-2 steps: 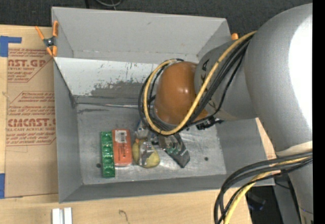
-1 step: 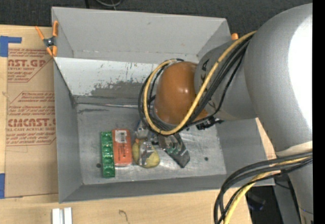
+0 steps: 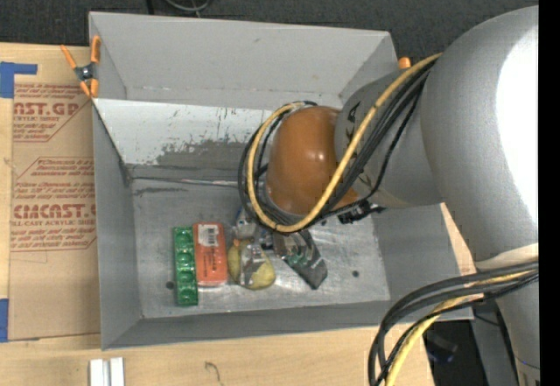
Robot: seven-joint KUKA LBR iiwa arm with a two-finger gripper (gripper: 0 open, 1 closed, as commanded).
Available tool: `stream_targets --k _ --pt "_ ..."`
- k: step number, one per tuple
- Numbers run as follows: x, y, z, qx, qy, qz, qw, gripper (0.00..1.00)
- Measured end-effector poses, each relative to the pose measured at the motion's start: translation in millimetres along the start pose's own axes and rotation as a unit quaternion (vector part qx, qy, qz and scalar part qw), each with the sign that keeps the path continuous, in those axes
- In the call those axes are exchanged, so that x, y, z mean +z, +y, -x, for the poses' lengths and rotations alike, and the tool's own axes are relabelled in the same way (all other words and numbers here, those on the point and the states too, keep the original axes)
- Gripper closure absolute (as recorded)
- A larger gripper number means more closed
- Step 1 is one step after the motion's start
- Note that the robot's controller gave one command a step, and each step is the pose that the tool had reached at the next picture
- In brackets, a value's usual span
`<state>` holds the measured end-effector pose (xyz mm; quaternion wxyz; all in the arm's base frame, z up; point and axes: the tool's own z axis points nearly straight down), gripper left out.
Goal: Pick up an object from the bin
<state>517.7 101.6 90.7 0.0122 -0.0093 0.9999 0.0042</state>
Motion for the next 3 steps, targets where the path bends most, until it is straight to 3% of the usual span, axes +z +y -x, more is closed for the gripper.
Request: stream_targets --k 3 --pt "0.0 0.0 0.0 0.000 0.0000 0.000 1.0000 1.00"
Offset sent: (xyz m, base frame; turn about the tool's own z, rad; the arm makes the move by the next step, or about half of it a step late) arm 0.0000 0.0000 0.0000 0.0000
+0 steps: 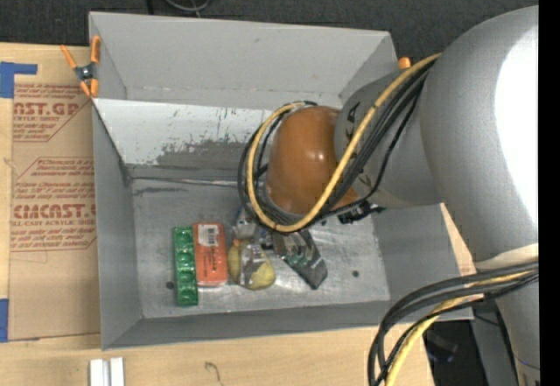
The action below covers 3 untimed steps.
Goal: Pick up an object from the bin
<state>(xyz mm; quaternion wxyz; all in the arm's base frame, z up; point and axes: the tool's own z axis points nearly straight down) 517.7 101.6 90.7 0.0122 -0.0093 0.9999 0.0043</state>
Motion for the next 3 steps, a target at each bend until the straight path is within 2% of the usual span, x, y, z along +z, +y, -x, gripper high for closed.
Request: stream_targets --k 3 --pt "0.0 0.0 0.0 0.000 0.0000 0.000 1.0000 1.00"
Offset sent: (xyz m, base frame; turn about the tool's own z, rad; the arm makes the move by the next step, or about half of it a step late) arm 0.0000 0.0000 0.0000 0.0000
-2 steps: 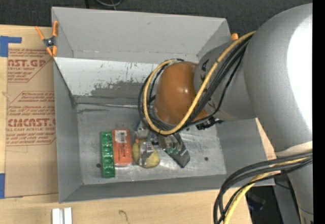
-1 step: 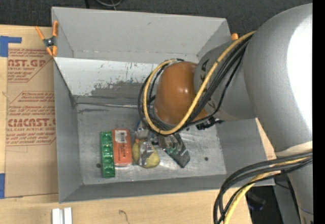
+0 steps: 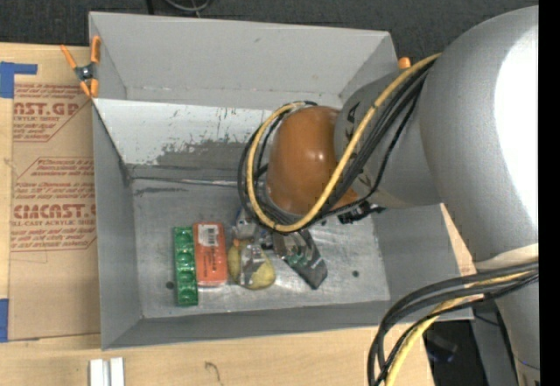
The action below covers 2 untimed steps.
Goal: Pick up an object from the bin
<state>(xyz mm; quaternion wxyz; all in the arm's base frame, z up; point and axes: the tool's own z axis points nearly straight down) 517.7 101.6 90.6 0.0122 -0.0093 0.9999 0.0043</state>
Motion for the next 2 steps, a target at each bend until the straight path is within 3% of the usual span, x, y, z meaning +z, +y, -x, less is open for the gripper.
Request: stream_targets --k 2 --pt "0.0 0.0 0.0 0.000 0.0000 0.000 1.0000 1.00"
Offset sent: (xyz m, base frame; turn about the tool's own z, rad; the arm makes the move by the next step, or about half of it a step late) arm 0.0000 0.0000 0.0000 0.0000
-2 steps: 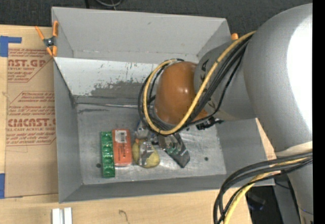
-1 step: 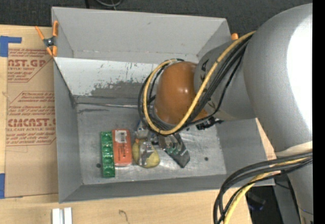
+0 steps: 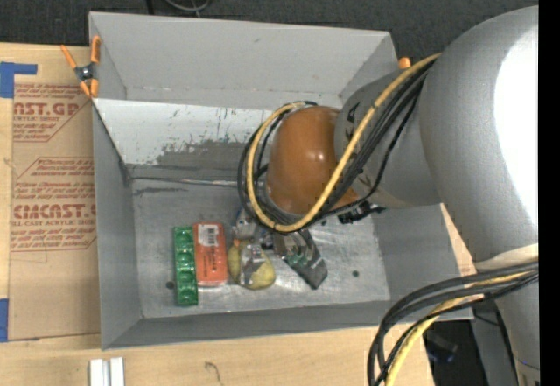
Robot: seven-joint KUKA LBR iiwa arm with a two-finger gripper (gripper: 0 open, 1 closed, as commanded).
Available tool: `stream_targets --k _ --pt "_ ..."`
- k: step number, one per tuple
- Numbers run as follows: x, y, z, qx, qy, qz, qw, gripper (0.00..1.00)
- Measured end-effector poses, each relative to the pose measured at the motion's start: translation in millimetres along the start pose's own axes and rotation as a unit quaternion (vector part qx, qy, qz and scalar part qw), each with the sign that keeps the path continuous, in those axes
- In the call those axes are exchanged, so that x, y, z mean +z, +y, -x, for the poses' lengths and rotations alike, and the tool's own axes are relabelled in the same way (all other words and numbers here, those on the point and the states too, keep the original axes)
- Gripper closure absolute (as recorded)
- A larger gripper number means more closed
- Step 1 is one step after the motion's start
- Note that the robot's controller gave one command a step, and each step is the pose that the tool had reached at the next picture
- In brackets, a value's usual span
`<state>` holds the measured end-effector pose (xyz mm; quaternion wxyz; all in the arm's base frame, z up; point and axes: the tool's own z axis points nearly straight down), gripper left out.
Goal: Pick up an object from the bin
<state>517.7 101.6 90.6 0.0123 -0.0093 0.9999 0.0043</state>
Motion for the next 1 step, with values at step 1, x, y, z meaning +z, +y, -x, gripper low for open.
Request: stream_targets --k 1 --pt "0.0 0.0 0.0 0.000 0.0000 0.000 1.0000 1.00"
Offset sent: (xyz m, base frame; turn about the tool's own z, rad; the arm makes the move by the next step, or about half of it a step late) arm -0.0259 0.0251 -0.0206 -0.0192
